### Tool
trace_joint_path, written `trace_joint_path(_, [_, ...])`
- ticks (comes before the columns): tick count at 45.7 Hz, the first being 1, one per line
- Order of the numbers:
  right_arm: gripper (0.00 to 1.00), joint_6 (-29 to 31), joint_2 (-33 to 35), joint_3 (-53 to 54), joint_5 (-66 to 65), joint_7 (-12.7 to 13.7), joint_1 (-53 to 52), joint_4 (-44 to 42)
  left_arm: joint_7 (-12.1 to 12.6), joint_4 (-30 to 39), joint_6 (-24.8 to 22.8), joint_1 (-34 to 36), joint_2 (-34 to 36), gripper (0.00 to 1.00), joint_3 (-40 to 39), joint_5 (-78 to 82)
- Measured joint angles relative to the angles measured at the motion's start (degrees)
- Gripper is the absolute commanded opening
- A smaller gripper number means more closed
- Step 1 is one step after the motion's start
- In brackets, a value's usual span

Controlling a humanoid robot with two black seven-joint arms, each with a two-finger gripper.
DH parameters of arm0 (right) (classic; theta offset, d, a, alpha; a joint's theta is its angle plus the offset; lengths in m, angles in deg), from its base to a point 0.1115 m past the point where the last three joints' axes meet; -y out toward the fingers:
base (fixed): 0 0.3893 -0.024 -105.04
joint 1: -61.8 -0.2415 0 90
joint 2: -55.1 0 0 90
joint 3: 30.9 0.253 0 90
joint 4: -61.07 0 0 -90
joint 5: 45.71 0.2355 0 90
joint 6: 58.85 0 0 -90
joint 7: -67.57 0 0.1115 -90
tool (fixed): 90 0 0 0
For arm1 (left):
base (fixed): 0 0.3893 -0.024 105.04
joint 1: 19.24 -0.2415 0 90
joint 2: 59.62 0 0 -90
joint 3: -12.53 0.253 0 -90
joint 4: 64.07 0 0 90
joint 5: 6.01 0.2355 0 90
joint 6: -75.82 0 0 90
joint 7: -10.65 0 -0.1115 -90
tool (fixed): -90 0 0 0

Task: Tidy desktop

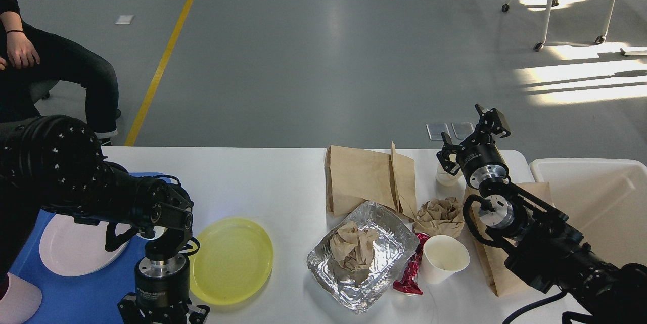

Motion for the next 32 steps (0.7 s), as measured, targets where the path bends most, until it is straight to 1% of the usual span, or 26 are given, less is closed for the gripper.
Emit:
trace_joint_path(6, [1.0,0.0,0.0,0.0,0.0,0.0,0.0,0.0,0.0,-0.2,0.0,0.0,0.0,0.19,-0.1,-0.1])
trace_joint_path(10, [1.0,0.0,0.0,0.0,0.0,0.0,0.0,0.0,0.0,-0.4,0.0,0.0,0.0,0.08,-0.2,-0.1])
trace_joint_path(14, [1.0,0.0,0.0,0.0,0.0,0.0,0.0,0.0,0.0,-0.9,0.0,-0.3,0.0,0.01,-0.3,-0.1])
trace_joint_path(23, [1.0,0.0,0.0,0.0,0.0,0.0,0.0,0.0,0.0,-1.2,0.0,-0.5,0.1,0.0,-1.0,-0.2])
trace_joint_path(32, [1.0,0.0,0.0,0.0,0.0,0.0,0.0,0.0,-0.3,-1.1,0.0,2.0,0.7,0.0,-2.2,-0.3])
